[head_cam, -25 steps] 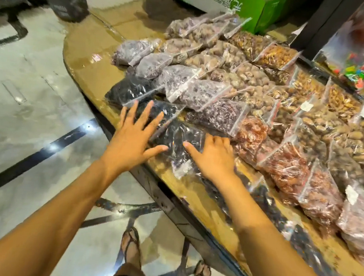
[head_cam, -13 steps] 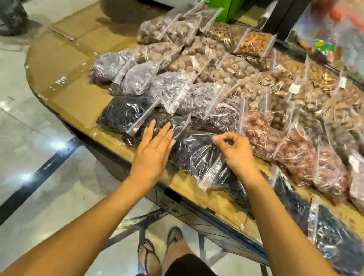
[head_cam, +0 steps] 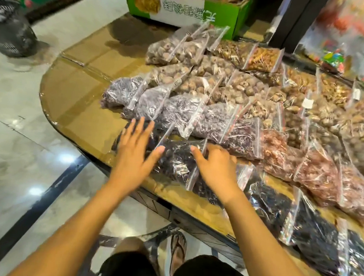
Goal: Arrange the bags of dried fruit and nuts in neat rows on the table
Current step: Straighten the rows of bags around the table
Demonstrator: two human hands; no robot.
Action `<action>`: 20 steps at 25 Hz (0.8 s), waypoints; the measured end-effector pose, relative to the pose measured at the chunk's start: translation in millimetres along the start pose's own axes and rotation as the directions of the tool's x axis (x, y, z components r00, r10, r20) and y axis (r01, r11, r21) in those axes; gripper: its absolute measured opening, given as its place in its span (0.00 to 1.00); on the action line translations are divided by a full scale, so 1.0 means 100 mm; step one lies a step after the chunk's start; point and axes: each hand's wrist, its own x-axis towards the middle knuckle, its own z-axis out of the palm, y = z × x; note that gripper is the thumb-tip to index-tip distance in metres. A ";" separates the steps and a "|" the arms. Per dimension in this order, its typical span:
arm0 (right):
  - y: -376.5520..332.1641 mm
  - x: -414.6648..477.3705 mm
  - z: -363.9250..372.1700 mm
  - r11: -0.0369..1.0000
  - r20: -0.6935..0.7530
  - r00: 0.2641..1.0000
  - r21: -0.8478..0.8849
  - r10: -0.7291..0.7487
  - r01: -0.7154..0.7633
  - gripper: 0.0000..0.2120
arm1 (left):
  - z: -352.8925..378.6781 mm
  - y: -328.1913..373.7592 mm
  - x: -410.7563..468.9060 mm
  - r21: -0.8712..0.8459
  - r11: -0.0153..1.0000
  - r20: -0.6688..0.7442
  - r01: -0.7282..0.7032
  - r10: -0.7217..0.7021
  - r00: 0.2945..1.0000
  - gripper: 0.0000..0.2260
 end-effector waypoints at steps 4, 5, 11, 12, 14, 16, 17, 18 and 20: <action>-0.05 0.11 0.11 0.970 0.015 0.985 0.173 0.172 -0.172 0.17 | -0.09 -0.71 0.38 -0.038 0.978 0.189 -0.203 0.207 0.960 0.37; -0.07 0.12 0.11 0.956 -0.002 0.975 0.193 0.224 -0.220 0.17 | -0.08 -0.78 0.43 -0.034 0.968 0.201 -0.249 0.251 0.947 0.37; -0.82 0.25 0.07 0.919 -0.482 0.808 -0.017 0.338 -0.394 0.15 | -0.17 -0.98 0.64 -0.069 0.896 0.177 -0.438 0.443 0.879 0.36; -0.97 0.31 0.06 0.933 -0.553 0.774 0.016 0.307 -0.359 0.15 | -0.24 -1.05 0.71 -0.097 0.878 0.124 -0.470 0.479 0.869 0.34; -1.20 0.52 0.14 0.969 -0.547 0.801 0.107 0.244 -0.223 0.17 | -0.36 -1.24 0.98 -0.117 0.884 0.035 -0.453 0.460 0.887 0.34; -1.41 0.85 0.29 0.966 -0.377 0.897 0.199 0.230 -0.165 0.22 | -0.48 -1.49 1.39 -0.100 0.915 0.060 -0.391 0.398 0.916 0.40; -1.48 1.01 0.36 0.953 -0.297 0.920 0.235 0.257 -0.190 0.26 | -0.51 -1.60 1.62 -0.102 0.926 0.111 -0.365 0.375 0.920 0.44; -1.52 1.15 0.41 0.940 -0.250 0.922 0.250 0.295 -0.233 0.28 | -0.54 -1.68 1.84 -0.118 0.935 0.188 -0.335 0.353 0.917 0.48; -1.54 1.34 0.47 0.922 -0.243 0.898 0.227 0.366 -0.314 0.23 | -0.54 -1.79 2.17 -0.170 0.949 0.366 -0.266 0.312 0.877 0.55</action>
